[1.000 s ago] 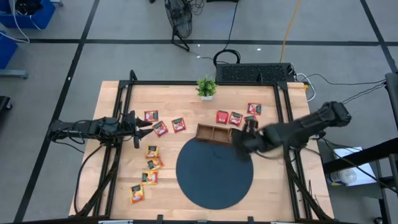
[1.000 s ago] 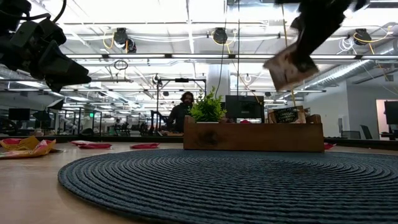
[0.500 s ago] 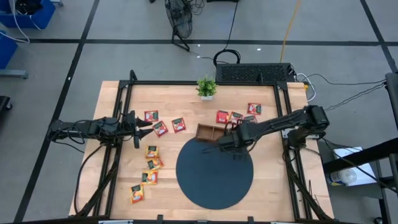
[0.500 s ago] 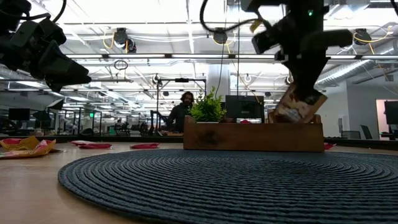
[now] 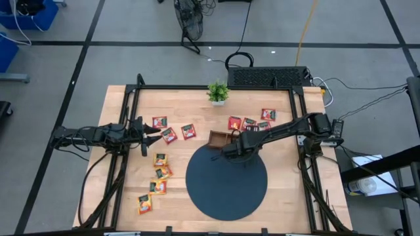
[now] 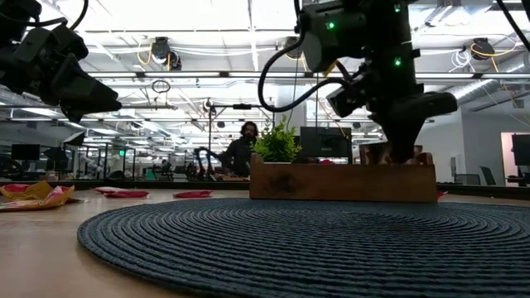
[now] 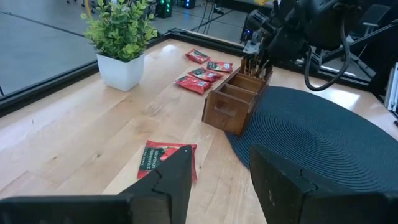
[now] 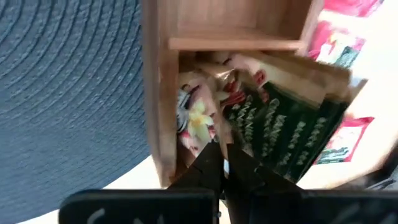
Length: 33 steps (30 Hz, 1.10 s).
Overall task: Pick & Place Tea
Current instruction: Put the brown tea bag into the right slot of the wooden organizer
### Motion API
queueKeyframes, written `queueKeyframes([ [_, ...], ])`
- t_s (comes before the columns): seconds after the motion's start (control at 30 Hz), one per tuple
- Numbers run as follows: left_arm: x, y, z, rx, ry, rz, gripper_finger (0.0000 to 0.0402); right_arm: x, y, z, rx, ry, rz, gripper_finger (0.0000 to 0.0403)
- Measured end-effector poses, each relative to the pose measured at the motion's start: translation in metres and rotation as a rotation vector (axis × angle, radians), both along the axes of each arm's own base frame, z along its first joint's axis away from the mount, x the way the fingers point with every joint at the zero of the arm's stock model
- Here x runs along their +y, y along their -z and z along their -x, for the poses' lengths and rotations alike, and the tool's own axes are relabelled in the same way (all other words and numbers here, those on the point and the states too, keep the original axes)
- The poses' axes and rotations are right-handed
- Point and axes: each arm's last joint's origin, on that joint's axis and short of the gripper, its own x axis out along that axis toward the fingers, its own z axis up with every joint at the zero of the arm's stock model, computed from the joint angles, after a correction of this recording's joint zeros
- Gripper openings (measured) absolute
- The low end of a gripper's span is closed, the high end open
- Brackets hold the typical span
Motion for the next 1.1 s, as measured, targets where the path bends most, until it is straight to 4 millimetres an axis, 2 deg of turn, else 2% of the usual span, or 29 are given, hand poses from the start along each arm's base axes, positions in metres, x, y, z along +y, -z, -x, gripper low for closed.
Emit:
queueKeyframes([
  [0.5, 0.000, 0.000, 0.000, 0.000, 0.000, 0.000, 0.0161, 0.007, 0.002, -0.008, -0.093, -0.020, 0.006, 0.0006],
  [0.6, 0.000, 0.000, 0.000, 0.000, 0.000, 0.000, 0.0161, 0.008, 0.003, -0.008, -0.095, -0.021, -0.033, 0.0036],
  [0.83, 0.000, 0.000, 0.000, 0.000, 0.000, 0.000, 0.0161, 0.008, 0.000, -0.006, -0.092, -0.010, -0.043, 0.0139],
  [0.97, 0.000, 0.000, 0.000, 0.000, 0.000, 0.000, 0.0161, 0.007, -0.012, -0.002, -0.129, 0.015, -0.041, 0.0175],
  [1.1, 0.000, 0.000, 0.000, 0.000, 0.000, 0.000, 0.0161, 0.006, -0.031, 0.005, -0.206, 0.048, -0.045, 0.0189],
])
